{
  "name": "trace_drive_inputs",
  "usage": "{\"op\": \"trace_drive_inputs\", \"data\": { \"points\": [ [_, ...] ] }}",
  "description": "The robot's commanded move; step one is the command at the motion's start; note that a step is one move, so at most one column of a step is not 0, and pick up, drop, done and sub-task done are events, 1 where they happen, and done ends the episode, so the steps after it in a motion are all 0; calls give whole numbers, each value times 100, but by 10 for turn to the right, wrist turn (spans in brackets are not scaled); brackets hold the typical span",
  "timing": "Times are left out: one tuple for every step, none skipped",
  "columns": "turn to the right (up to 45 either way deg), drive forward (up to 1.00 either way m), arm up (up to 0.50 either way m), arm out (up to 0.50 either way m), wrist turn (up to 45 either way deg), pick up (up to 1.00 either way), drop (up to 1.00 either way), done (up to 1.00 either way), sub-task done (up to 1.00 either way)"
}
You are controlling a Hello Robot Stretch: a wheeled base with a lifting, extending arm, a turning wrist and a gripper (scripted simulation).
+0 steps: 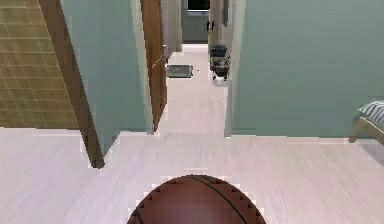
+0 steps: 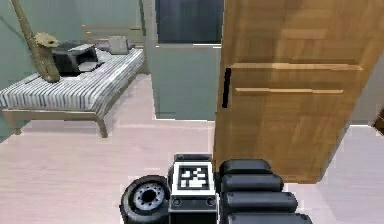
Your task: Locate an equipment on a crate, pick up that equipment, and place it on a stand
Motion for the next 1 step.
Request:
{"op": "trace_drive_inputs", "data": {
  "points": [
    [420,0,0,0,0,0,0,0,0]
  ]
}}
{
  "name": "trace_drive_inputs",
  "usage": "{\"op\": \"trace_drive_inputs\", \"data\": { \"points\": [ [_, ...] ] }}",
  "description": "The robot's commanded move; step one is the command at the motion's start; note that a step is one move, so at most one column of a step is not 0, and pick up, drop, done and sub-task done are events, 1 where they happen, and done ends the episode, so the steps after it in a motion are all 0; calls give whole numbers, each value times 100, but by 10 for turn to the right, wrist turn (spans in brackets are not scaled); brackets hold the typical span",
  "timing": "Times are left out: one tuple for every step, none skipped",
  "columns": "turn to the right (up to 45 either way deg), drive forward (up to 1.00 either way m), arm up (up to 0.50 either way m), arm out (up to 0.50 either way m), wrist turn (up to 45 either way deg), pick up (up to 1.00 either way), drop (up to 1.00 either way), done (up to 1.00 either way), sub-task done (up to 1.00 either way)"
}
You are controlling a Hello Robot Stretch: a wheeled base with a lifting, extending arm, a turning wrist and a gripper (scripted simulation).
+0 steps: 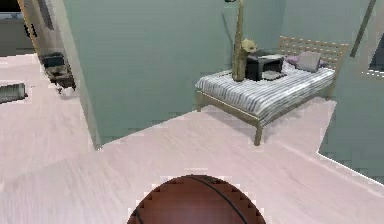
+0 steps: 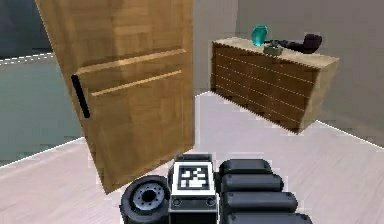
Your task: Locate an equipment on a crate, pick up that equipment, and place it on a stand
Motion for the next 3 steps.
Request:
{"op": "trace_drive_inputs", "data": {
  "points": [
    [30,0,0,0,0,0,0,0,0],
    [0,15,0,0,0,0,0,0,0],
    [-450,0,0,0,0,0,0,0,0]
  ]
}}
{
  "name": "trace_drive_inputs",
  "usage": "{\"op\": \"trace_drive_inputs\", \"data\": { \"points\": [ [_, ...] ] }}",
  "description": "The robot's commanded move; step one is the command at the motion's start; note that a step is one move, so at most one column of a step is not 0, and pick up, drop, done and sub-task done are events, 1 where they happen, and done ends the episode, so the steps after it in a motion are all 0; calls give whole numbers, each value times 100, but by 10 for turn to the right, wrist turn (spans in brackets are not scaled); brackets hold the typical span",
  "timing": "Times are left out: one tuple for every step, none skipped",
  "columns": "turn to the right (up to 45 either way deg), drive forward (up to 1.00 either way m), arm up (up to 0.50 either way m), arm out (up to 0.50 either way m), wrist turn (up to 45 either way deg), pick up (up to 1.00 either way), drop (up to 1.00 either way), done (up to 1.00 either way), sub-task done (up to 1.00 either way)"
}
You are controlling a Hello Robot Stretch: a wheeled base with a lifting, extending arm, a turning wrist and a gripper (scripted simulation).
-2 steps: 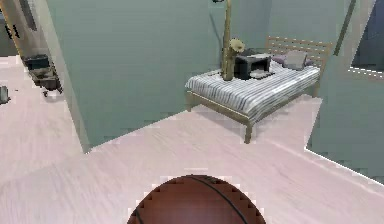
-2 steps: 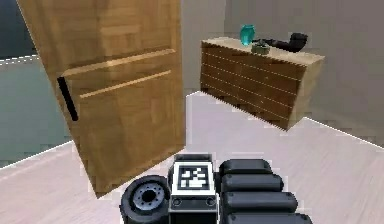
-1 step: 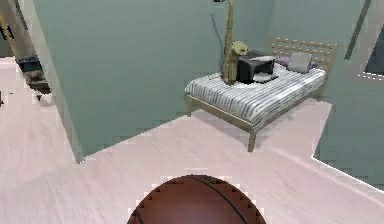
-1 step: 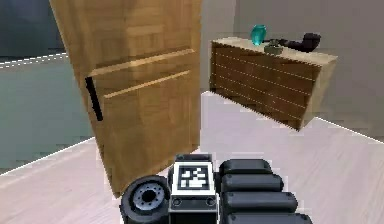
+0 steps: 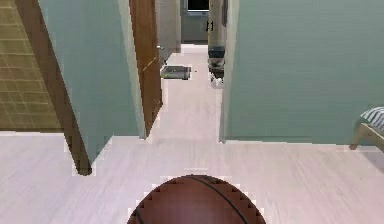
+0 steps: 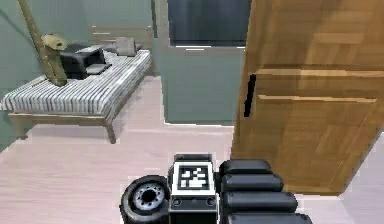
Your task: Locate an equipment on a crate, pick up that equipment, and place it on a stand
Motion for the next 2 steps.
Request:
{"op": "trace_drive_inputs", "data": {
  "points": [
    [-390,0,0,0,0,0,0,0,0],
    [0,100,0,0,0,0,0,0,0]
  ]
}}
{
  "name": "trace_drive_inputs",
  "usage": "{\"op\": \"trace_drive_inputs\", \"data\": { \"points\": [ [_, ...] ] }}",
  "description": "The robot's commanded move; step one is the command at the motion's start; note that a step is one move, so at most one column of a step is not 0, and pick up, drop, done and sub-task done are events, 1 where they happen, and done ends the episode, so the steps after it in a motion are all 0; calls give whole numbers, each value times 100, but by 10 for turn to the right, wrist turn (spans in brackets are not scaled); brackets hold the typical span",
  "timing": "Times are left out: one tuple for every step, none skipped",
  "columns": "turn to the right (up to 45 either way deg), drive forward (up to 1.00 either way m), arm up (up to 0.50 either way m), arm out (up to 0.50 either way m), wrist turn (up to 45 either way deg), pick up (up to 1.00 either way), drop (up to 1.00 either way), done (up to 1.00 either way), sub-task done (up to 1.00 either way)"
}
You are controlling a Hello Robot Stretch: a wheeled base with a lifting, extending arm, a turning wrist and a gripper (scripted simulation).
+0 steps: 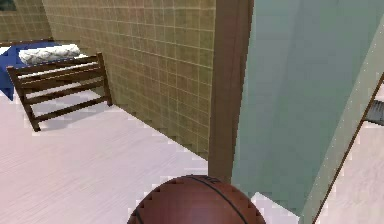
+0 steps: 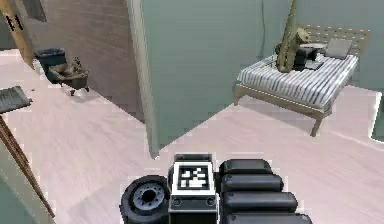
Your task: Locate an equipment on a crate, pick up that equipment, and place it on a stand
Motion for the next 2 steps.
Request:
{"op": "trace_drive_inputs", "data": {
  "points": [
    [-60,0,0,0,0,0,0,0,0],
    [0,30,0,0,0,0,0,0,0]
  ]
}}
